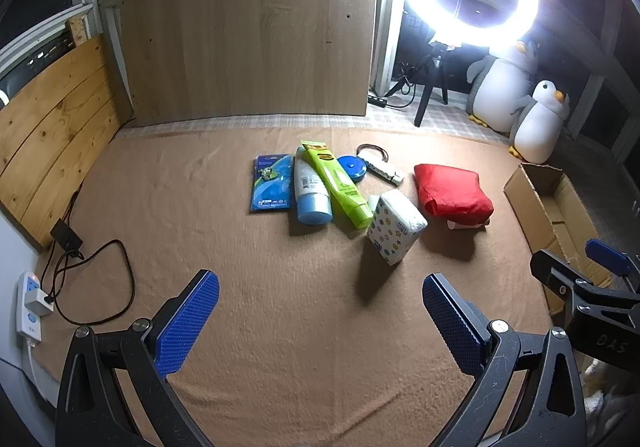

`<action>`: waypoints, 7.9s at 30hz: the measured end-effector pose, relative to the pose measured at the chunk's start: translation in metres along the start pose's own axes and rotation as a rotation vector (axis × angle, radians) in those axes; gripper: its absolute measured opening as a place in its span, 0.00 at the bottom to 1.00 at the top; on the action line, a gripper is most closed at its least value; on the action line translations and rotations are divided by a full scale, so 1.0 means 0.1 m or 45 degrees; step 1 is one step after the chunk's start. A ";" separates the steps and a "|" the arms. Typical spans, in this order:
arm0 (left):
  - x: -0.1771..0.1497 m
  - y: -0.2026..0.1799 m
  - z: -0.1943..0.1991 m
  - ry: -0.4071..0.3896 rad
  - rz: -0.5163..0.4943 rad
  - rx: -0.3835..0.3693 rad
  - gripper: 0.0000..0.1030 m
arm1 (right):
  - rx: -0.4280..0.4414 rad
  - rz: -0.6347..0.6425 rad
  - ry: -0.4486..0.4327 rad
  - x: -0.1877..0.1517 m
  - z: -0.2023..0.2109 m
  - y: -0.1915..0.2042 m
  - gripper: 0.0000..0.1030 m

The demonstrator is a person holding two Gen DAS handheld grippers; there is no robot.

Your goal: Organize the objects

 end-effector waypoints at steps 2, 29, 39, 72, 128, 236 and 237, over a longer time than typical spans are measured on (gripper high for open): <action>0.00 0.00 0.00 0.000 0.000 0.000 1.00 | 0.001 -0.002 0.004 0.00 0.00 0.00 1.00; 0.00 -0.06 0.00 0.000 -0.009 -0.005 1.00 | 0.010 -0.031 0.036 0.00 -0.05 -0.04 1.00; 0.02 -0.11 -0.04 0.001 -0.016 -0.008 1.00 | 0.012 -0.046 0.047 -0.01 -0.08 -0.06 1.00; 0.39 -0.43 -0.72 0.028 -0.112 -0.050 1.00 | 0.002 -0.116 0.111 -0.10 -0.21 -0.33 1.00; -0.12 0.17 -1.74 0.387 0.168 -0.346 0.52 | 0.126 -0.188 0.255 -0.29 -0.57 -0.27 1.00; 0.02 -2.14 -0.77 0.227 -0.170 -0.675 0.51 | 0.320 -0.302 0.255 0.31 -0.68 -1.63 0.53; 0.01 -1.95 -0.77 0.227 -0.140 -0.650 0.51 | 0.338 -0.285 0.264 0.35 -0.74 -1.51 0.53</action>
Point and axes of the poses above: each gripper's, at about its wrist camera, not at the fingertips, and z roughly against the way its jaws point, y to its left, x to its top, the point moved 3 cm from there along -z, roughly the way its jaws point, and after that the axes turned 7 degrees about -y, right-handed, at the moved point
